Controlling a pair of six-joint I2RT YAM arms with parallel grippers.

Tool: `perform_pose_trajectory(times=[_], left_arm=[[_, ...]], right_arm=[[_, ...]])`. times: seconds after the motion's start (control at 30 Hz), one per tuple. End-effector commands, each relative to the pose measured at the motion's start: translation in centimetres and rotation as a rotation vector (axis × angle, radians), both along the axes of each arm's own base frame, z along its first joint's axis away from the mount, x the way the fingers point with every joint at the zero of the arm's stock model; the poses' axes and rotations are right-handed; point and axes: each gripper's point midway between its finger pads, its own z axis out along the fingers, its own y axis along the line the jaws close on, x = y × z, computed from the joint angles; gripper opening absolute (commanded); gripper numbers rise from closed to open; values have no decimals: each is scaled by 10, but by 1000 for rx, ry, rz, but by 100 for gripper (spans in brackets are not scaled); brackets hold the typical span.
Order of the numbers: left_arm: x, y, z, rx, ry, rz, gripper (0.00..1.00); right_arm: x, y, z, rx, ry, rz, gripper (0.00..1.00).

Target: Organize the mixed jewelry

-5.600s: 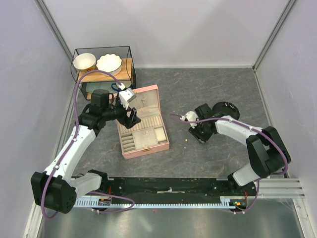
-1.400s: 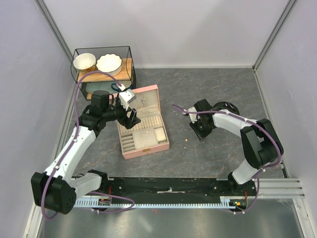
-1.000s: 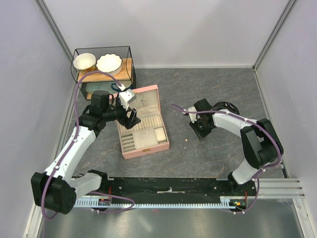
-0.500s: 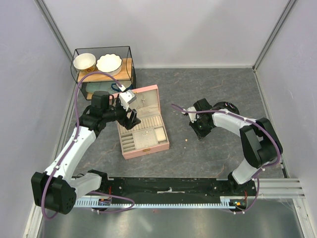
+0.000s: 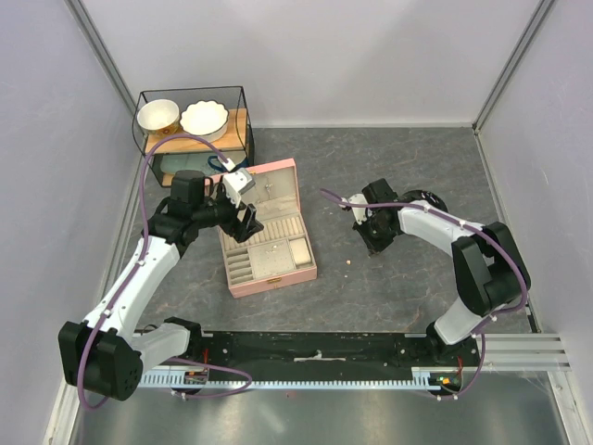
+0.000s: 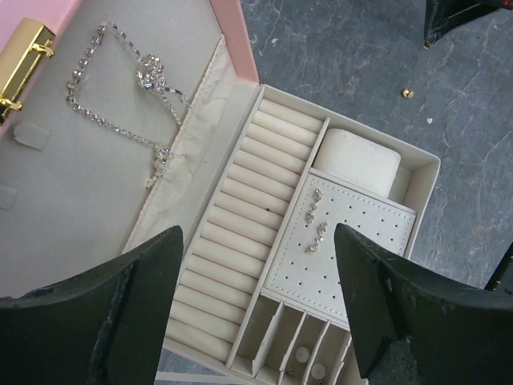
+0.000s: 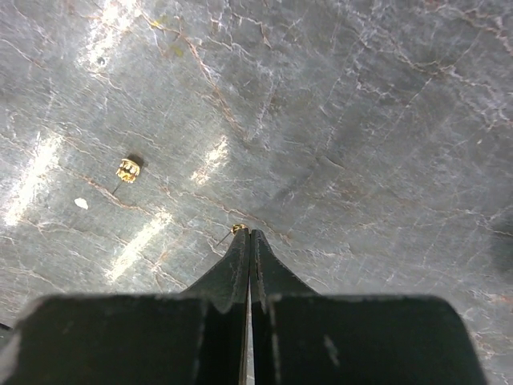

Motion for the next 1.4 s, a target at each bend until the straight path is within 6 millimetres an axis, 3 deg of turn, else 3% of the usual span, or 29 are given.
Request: perform_pose_trajectory(times=[0.0,0.13,0.23,0.43,0.47,0.67,0.73,0.9,0.97,1.07,1.1,1.37], left_arm=[[2,-4,12,-9,-78,-40,83],[0,-6,12,-17,-78,-51,83],[-2,-13,15,-53,-79,-83,83],[-5,-39,32,-187,-111,-178,82],[-5,-42,32,-201,-103,-177,82],[-1,-62,46,-230,-189,-192,81],[4,-67,59,-258,-254,-195,81],[15,-78,83,-312,-365,-189,81],[20,-81,96,-334,-446,-192,81],[27,-86,98,-326,-538,-195,81],[27,-89,108,-344,-605,-209,81],[25,-90,109,-367,-775,-222,83]], right_arm=[[13,8,27,45,-68,19,0],[11,11,33,61,-68,30,0],[17,19,52,103,-93,47,0],[35,63,135,329,-173,135,0],[37,75,158,398,-190,168,0],[33,118,224,655,-176,264,0],[32,130,231,719,-123,266,0],[28,154,270,894,-59,326,0],[29,159,279,938,-45,331,0],[26,166,286,998,2,360,0],[26,167,287,1011,25,347,0],[33,174,314,1136,94,363,0]])
